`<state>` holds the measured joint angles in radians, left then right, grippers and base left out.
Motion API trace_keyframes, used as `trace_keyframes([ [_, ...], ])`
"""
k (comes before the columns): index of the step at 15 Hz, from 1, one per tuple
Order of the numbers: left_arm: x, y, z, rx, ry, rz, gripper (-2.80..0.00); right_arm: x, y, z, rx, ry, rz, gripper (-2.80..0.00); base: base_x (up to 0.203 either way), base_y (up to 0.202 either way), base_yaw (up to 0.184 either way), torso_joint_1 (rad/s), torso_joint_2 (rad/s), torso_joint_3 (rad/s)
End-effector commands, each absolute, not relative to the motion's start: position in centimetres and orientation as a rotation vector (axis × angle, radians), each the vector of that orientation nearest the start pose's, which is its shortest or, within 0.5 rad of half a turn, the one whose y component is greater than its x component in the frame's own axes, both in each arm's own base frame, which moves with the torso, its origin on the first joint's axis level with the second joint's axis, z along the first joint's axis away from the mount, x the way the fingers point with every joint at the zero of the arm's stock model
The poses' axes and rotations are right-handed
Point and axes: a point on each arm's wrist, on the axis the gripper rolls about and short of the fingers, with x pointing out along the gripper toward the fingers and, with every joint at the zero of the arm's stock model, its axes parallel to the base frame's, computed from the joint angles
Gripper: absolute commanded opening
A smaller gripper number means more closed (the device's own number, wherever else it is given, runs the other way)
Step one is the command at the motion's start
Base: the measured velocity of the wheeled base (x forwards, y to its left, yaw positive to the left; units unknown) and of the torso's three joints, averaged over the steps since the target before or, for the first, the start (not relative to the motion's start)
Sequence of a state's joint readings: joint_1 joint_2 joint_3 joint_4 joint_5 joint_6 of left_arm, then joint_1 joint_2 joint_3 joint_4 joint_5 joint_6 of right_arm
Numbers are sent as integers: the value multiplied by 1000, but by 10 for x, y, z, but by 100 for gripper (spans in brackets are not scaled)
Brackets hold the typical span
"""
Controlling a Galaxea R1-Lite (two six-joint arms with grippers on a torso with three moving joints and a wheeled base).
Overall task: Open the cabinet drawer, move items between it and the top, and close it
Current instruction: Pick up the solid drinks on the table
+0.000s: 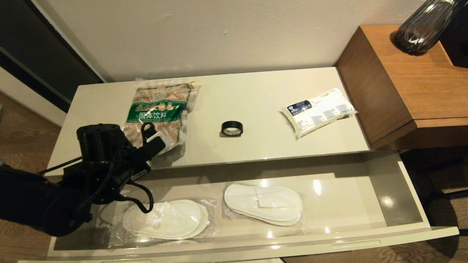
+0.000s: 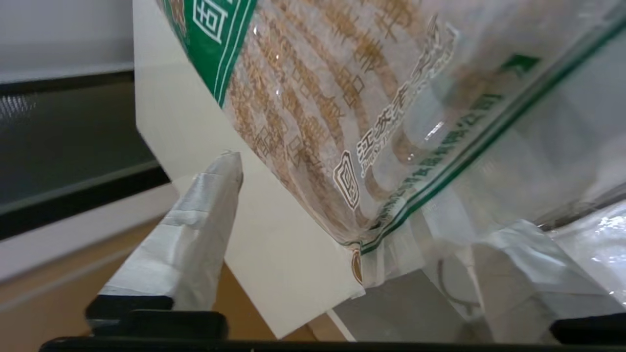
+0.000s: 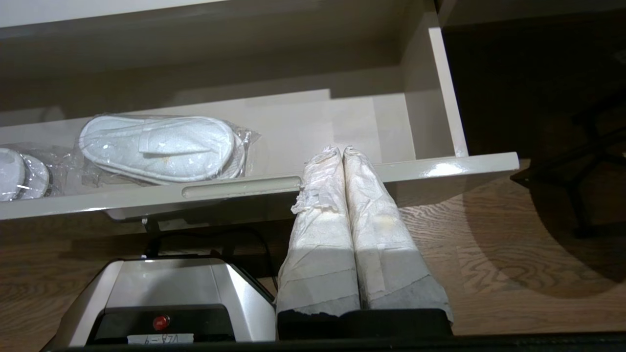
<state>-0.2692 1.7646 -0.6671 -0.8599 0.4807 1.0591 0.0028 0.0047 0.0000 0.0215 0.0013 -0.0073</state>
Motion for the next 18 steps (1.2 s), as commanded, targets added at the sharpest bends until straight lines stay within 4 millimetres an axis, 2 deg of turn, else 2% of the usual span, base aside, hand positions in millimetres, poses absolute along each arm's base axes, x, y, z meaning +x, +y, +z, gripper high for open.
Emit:
trace_keyframes([
  [1, 296, -74, 146, 1149, 320, 75, 0, -22, 0, 73, -8, 28, 5, -280, 0, 0, 0, 0, 0, 0],
  [4, 294, -82, 149, 1149, 315, 191, 0, -22, 0, 73, -8, 28, 5, -280, 0, 0, 0, 0, 0, 0],
  [9, 323, -94, 136, 1095, 200, 386, 0, -22, 0, 73, -8, 28, 5, -280, 0, 0, 0, 0, 0, 0],
  [12, 325, -95, 121, 1112, 210, 411, 0, -22, 0, 73, -8, 28, 5, -280, 0, 0, 0, 0, 0, 0],
  [18, 320, -109, 119, 1122, 217, 430, 0, -22, 0, 73, -8, 28, 5, -280, 0, 0, 0, 0, 0, 0],
])
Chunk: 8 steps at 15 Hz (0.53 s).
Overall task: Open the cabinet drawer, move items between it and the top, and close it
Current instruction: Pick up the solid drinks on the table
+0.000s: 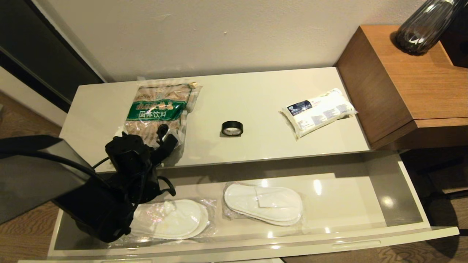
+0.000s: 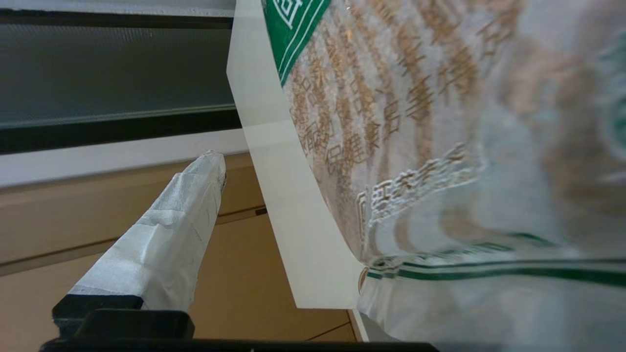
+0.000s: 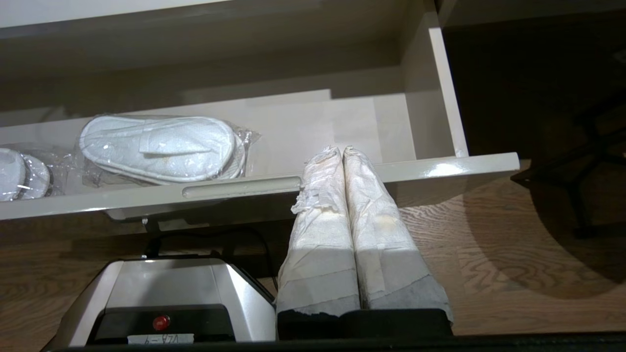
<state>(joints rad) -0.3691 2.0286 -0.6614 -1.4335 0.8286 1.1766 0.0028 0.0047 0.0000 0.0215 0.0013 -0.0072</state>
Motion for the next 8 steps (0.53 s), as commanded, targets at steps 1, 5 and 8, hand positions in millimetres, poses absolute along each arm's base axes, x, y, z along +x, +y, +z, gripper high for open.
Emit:
trace_keyframes([
  [1, 319, -113, 120, 1120, 215, 433, 0, -22, 0, 73, -8, 28, 5, -280, 0, 0, 0, 0, 0, 0],
  [5, 306, -126, 124, 1131, 217, 425, 0, -22, 0, 73, -8, 28, 5, -280, 0, 0, 0, 0, 0, 0],
  [8, 299, -129, 130, 1161, 241, 456, 0, -22, 0, 73, -8, 28, 4, -280, 0, 0, 0, 0, 0, 0],
])
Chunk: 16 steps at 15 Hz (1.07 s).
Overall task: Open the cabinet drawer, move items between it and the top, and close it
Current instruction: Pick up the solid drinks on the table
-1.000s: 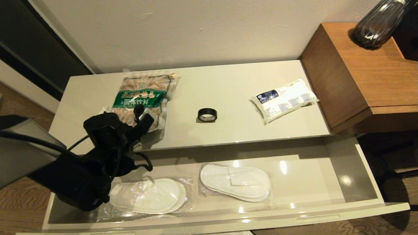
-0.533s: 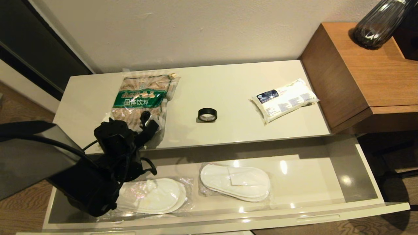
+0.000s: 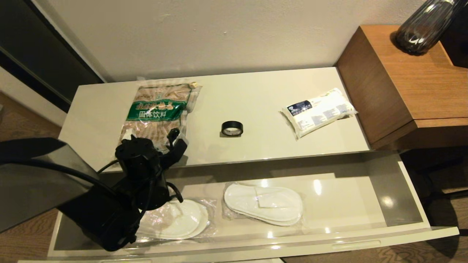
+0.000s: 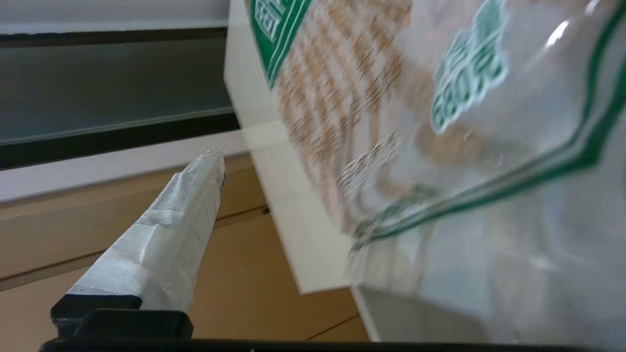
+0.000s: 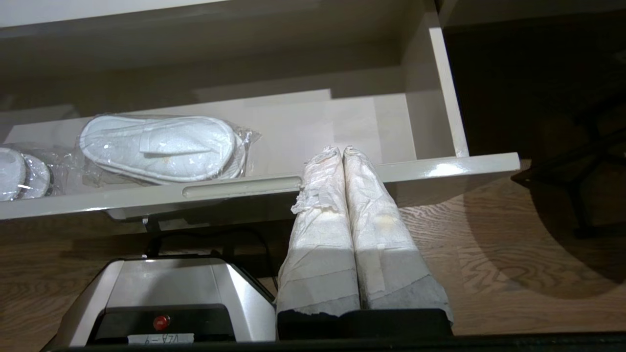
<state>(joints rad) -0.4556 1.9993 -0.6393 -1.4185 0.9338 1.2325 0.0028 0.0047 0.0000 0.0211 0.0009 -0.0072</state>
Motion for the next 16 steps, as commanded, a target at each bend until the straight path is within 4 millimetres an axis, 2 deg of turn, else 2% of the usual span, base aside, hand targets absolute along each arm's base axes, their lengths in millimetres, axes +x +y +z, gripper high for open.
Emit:
trace_keyframes([
  [1, 292, -129, 138, 1192, 277, 506, 0, -22, 0, 73, -8, 28, 5, -280, 0, 0, 0, 0, 0, 0],
  [4, 283, -127, 148, 1268, 338, 547, 0, -22, 0, 73, -8, 28, 5, -280, 0, 0, 0, 0, 0, 0],
  [11, 282, -127, 138, 1285, 353, 533, 0, -22, 0, 73, -8, 28, 5, -280, 0, 0, 0, 0, 0, 0],
  [13, 285, -131, 133, 1230, 335, 525, 0, -22, 0, 73, -8, 28, 5, -280, 0, 0, 0, 0, 0, 0],
  [16, 277, -147, 123, 1115, 285, 481, 0, -22, 0, 73, -8, 28, 5, -280, 0, 0, 0, 0, 0, 0],
])
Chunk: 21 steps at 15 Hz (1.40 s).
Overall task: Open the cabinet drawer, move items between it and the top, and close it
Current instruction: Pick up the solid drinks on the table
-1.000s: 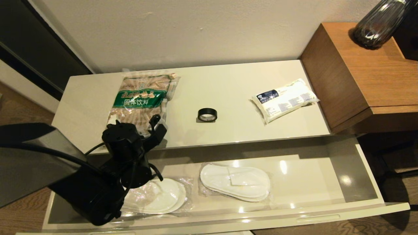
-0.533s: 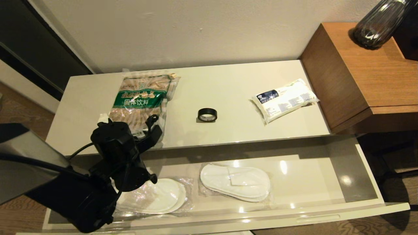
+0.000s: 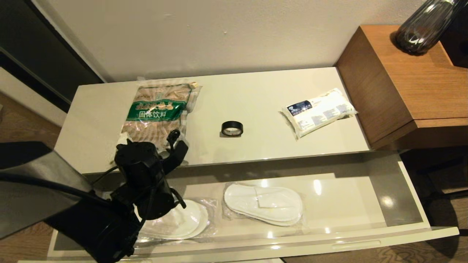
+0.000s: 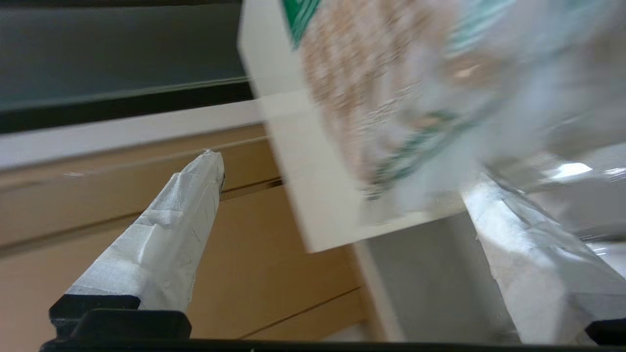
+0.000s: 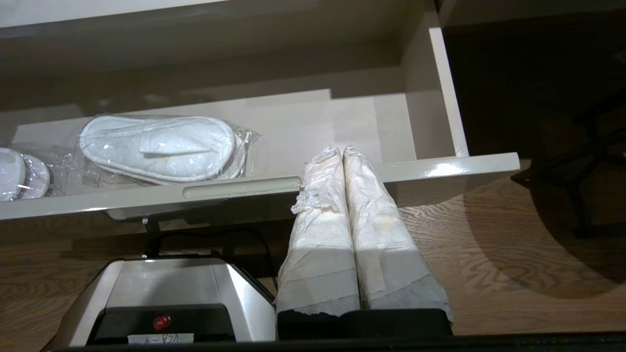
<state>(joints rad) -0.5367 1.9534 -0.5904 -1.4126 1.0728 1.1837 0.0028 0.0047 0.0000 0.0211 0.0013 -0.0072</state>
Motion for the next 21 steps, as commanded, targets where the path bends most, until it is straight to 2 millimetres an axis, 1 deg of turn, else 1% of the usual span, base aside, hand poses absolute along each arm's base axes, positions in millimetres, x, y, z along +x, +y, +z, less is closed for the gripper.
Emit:
trace_keyframes([
  [1, 279, -148, 117, 1109, 291, 477, 0, -22, 0, 73, -8, 28, 5, -280, 0, 0, 0, 0, 0, 0],
  [2, 283, -149, 113, 1098, 293, 478, 0, -22, 0, 73, -8, 28, 5, -280, 0, 0, 0, 0, 0, 0],
  [4, 296, -150, 107, 1045, 274, 504, 0, -22, 0, 73, -8, 28, 5, -280, 0, 0, 0, 0, 0, 0],
  [7, 320, -142, 107, 973, 242, 576, 0, -22, 0, 73, -8, 28, 5, -280, 0, 0, 0, 0, 0, 0],
  [9, 331, -139, 111, 954, 215, 582, 0, -22, 0, 73, -8, 28, 5, -280, 0, 0, 0, 0, 0, 0],
  [11, 336, -137, 108, 959, 198, 560, 0, -22, 0, 73, -8, 28, 5, -280, 0, 0, 0, 0, 0, 0],
  [14, 344, -134, 102, 936, 139, 472, 0, -22, 0, 73, -8, 28, 5, -280, 0, 0, 0, 0, 0, 0],
  [18, 350, -123, 98, 935, 59, 335, 0, -22, 0, 73, -8, 28, 5, -280, 0, 0, 0, 0, 0, 0],
  [19, 349, -119, 96, 940, 46, 294, 0, -22, 0, 73, -8, 28, 5, -280, 0, 0, 0, 0, 0, 0],
  [21, 348, -116, 93, 949, 51, 270, 0, -22, 0, 73, -8, 28, 5, -280, 0, 0, 0, 0, 0, 0],
])
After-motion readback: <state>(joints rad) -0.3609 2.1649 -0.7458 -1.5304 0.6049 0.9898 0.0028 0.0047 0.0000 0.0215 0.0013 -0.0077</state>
